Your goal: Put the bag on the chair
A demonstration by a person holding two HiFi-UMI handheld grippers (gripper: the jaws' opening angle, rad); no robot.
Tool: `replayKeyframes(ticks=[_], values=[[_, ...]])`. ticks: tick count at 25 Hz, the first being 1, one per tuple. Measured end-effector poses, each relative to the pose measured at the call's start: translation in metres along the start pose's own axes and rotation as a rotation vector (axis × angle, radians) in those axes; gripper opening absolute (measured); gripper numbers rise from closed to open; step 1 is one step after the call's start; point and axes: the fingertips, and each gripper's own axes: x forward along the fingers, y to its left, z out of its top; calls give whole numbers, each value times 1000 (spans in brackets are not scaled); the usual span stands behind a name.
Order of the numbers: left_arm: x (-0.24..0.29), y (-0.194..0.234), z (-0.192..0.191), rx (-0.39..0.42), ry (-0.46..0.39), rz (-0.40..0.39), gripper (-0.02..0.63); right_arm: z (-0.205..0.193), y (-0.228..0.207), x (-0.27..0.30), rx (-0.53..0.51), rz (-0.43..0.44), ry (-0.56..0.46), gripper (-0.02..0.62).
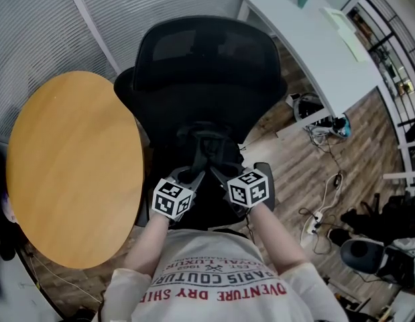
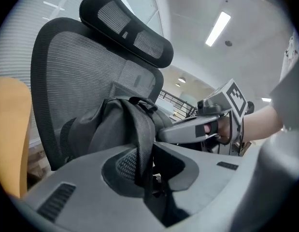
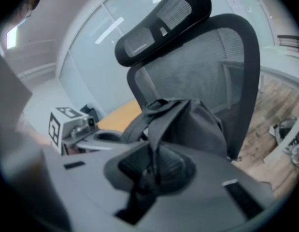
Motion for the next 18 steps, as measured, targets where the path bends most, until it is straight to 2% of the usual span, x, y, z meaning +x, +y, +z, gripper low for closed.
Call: replayKeyframes(ticks=[5, 7, 9, 11, 14, 18], values=[[4, 4, -8, -35, 12, 11, 89, -3, -8, -1, 9, -52, -5, 87], [5, 8, -7, -34, -9, 40, 125, -1, -10, -4, 19, -75, -21, 182], [0, 15, 1, -31, -80, 86, 206, 1, -13, -8, 9, -122, -36, 235], [-6, 19, 9, -36, -135, 118, 248, 4, -19, -16, -25, -186, -55, 252], [-12, 18, 17, -31, -155, 122, 253, 9, -25, -31, -71, -256, -105, 259], [-30, 7, 28, -4, -197, 125, 252, 22, -10, -53, -125, -255, -178, 261]])
